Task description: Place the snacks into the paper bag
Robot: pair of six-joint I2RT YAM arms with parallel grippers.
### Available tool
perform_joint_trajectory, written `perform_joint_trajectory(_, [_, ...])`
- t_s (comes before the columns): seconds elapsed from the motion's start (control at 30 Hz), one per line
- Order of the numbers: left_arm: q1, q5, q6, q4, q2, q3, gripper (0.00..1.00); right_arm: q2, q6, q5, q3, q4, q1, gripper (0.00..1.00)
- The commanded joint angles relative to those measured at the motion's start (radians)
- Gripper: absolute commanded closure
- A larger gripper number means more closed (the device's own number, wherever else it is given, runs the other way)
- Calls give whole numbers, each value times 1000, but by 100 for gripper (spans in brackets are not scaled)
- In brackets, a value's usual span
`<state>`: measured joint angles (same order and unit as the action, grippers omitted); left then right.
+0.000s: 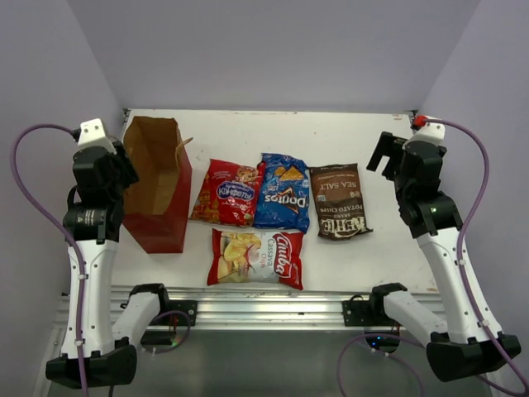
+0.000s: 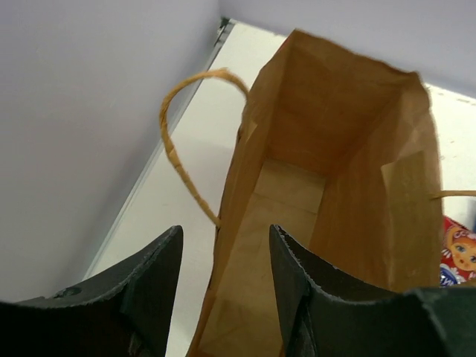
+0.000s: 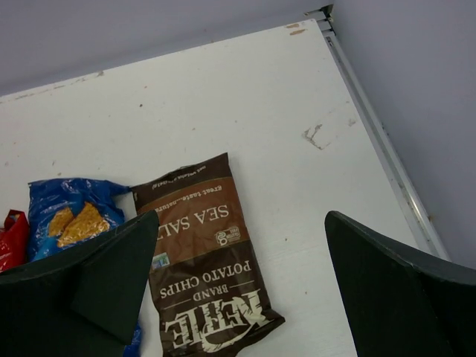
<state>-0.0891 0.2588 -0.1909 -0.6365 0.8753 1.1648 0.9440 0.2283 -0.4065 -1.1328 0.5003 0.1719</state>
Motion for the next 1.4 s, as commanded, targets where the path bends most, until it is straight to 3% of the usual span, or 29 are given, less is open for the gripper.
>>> perform_joint_trajectory(0.0, [5,100,-38,-92,-4,29,46,-1,9,9,-16,-9,1,1])
perform_joint_trajectory(0.37, [3,88,-64,-92,-18,-94,47,-7,8,66,16,-28,1,1])
perform_joint_trajectory(0.53, [3,57,-67,-66,-6,-126,51,24,11,203,48,-34,1,3])
perform_joint_trajectory(0.6, [5,57,-64,-55,-4,-131,56,47,20,276,76,-37,3,3])
perform_joint_trajectory(0.7, [3,59,-62,-45,-2,-136,87,94,42,403,116,-23,14,5])
perform_joint_trajectory(0.8, [3,57,-61,-31,-1,-148,100,137,69,478,157,-2,52,7])
perform_joint_trajectory(0.97, [3,40,-59,-22,2,-152,100,234,114,501,214,-29,124,7])
perform_joint_trajectory(1.37, [5,17,-53,-14,-7,-157,100,562,143,581,231,-360,138,10])
